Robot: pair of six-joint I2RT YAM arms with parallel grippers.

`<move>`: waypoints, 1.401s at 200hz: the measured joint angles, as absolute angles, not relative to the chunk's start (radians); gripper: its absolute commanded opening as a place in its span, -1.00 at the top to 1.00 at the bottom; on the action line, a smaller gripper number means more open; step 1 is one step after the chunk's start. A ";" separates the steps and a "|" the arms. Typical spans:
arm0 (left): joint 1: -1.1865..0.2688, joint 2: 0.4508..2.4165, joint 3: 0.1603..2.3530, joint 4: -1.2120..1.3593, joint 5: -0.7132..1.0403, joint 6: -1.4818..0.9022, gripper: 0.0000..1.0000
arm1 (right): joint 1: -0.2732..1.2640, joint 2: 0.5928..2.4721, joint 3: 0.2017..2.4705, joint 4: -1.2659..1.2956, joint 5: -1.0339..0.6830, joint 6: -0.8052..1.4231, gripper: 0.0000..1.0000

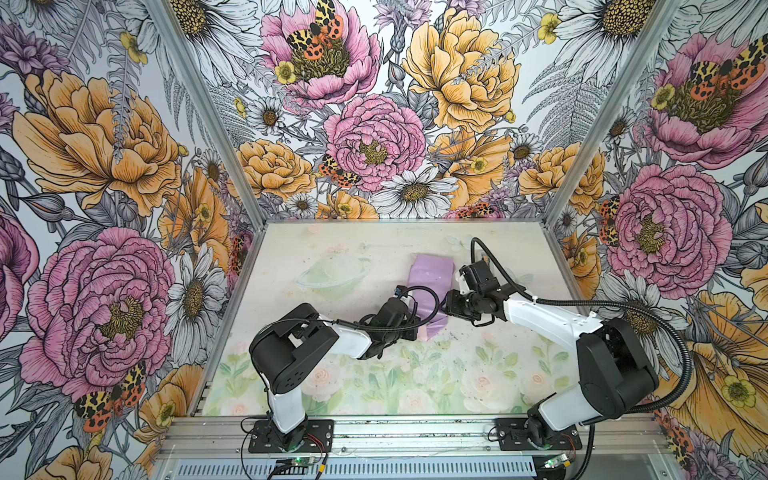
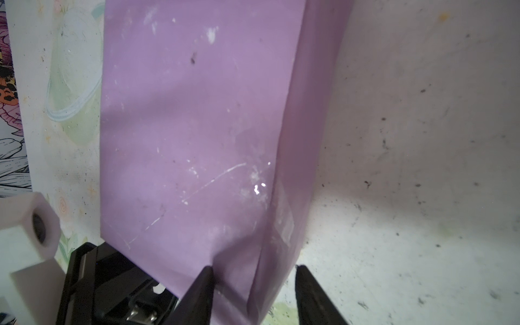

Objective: Wrap the gift box in paper

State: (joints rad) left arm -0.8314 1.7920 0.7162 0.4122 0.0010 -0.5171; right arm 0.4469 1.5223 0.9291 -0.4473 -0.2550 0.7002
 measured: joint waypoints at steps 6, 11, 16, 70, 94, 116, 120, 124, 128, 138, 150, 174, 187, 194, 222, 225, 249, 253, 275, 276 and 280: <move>-0.832 1.792 0.716 0.419 0.001 -0.517 0.54 | 0.447 1.520 0.926 -0.444 -0.255 0.700 0.02; -0.833 1.792 0.716 0.425 0.001 -0.517 0.54 | 0.447 1.519 0.924 -0.443 -0.255 0.701 0.02; -0.834 1.792 0.716 0.430 -0.001 -0.518 0.55 | 0.447 1.519 0.924 -0.443 -0.255 0.703 0.01; -0.826 1.861 0.735 0.469 -0.009 -0.529 0.55 | 0.447 1.485 0.912 -0.446 -0.255 0.711 -0.04; -0.824 1.861 0.735 0.469 -0.010 -0.529 0.55 | 0.446 1.459 0.912 -0.447 -0.254 0.715 -0.05; -0.824 1.858 0.734 0.469 -0.010 -0.529 0.53 | 0.446 1.453 0.911 -0.447 -0.255 0.717 -0.05; -0.824 1.854 0.732 0.469 -0.010 -0.529 0.52 | 0.446 1.453 0.911 -0.448 -0.255 0.718 -0.06; -0.824 1.847 0.728 0.468 -0.010 -0.529 0.51 | 0.446 1.454 0.910 -0.448 -0.255 0.718 -0.05; -0.824 1.837 0.722 0.467 -0.010 -0.530 0.50 | 0.446 1.454 0.910 -0.450 -0.255 0.718 -0.06; -0.824 1.802 0.705 0.462 -0.010 -0.535 0.48 | 0.446 1.457 0.910 -0.450 -0.255 0.717 -0.06; -0.824 1.750 0.685 0.451 -0.014 -0.538 0.45 | 0.446 1.469 0.910 -0.451 -0.255 0.717 -0.05; -0.824 1.636 0.651 0.418 -0.034 -0.544 0.43 | 0.444 1.502 0.910 -0.452 -0.255 0.714 -0.06; -0.822 1.575 0.633 0.392 -0.048 -0.544 0.42 | 0.441 1.507 0.912 -0.447 -0.255 0.714 -0.05; -0.819 1.543 0.622 0.376 -0.057 -0.545 0.41 | 0.441 1.507 0.912 -0.447 -0.256 0.714 -0.05; -0.790 1.478 0.598 0.302 -0.083 -0.552 0.44 | 0.439 1.508 0.912 -0.444 -0.255 0.710 -0.04; -0.784 1.477 0.596 0.295 -0.083 -0.551 0.45 | 0.439 1.508 0.912 -0.444 -0.255 0.710 -0.04; -0.761 1.496 0.595 0.253 -0.082 -0.551 0.51 | 0.439 1.508 0.912 -0.443 -0.255 0.709 -0.04; -0.760 1.503 0.596 0.250 -0.081 -0.549 0.52 | 0.439 1.508 0.912 -0.443 -0.255 0.709 -0.04; -0.768 1.570 0.609 0.245 -0.061 -0.540 0.57 | 0.439 1.508 0.912 -0.443 -0.255 0.707 -0.03; -0.768 1.573 0.610 0.245 -0.061 -0.540 0.57 | 0.439 1.508 0.912 -0.443 -0.255 0.707 -0.03; -0.770 1.588 0.615 0.244 -0.058 -0.539 0.58 | 0.439 1.508 0.912 -0.443 -0.255 0.706 -0.03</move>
State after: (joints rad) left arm -0.7696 1.5875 0.6151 0.2440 -0.0578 -0.5392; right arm 0.4389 1.5078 0.9115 -0.4435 -0.2554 0.7063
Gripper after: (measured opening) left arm 0.221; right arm 0.517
